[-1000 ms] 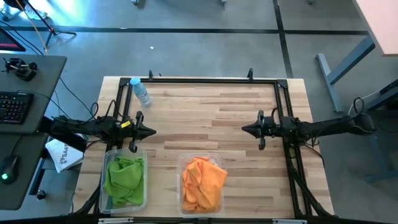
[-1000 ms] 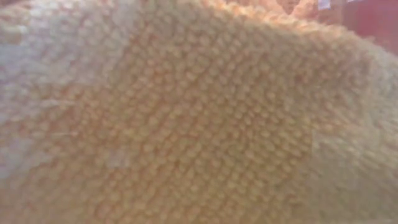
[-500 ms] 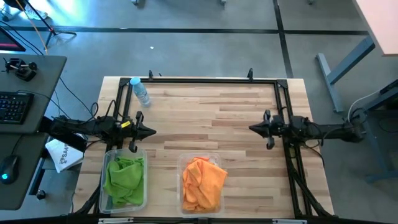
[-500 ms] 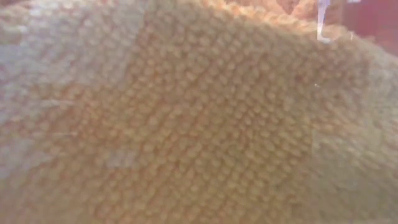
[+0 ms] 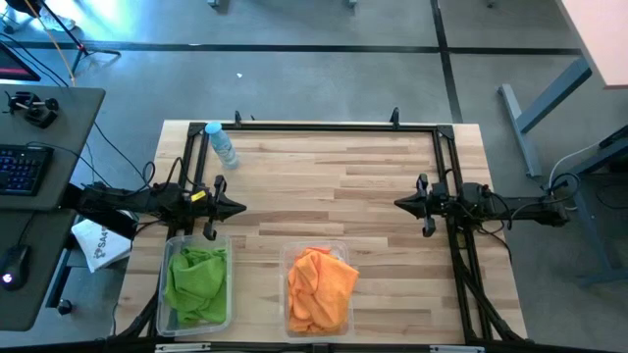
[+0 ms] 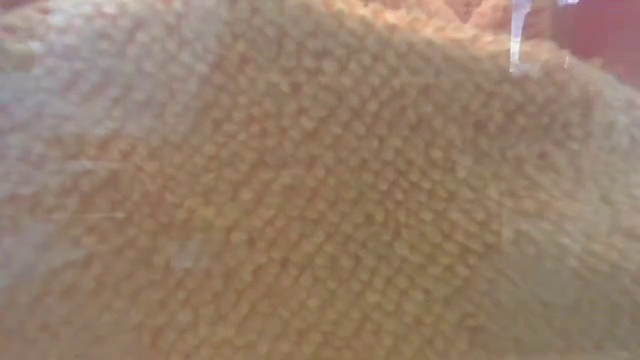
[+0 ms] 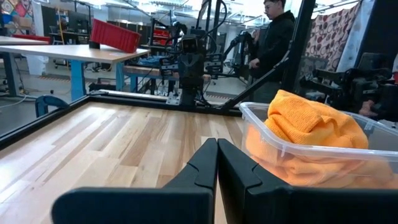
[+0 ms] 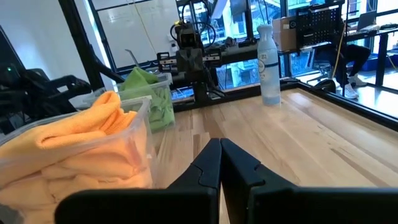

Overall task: Sort microfiber towel by color & place in baskets
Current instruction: Return to Home Position

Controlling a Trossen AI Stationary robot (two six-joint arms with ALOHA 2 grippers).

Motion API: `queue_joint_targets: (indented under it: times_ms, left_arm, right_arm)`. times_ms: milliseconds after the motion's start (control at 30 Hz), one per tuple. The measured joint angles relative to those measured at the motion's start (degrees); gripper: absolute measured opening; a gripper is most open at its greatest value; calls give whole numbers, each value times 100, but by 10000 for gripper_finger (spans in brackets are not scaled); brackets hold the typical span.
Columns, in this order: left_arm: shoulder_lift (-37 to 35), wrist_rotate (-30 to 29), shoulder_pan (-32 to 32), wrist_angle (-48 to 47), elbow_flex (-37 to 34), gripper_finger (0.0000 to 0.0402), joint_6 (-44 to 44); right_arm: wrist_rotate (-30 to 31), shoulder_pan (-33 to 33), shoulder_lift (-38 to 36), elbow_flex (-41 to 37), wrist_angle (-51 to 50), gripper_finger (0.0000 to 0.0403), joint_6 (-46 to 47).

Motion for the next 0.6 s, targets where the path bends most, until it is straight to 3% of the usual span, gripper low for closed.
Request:
queue_joint_targets:
  times_ms: [600]
  left_arm:
    - [1,0,1,-2,0,0,0]
  right_arm:
    - [8,0,1,0,0,0,-2]
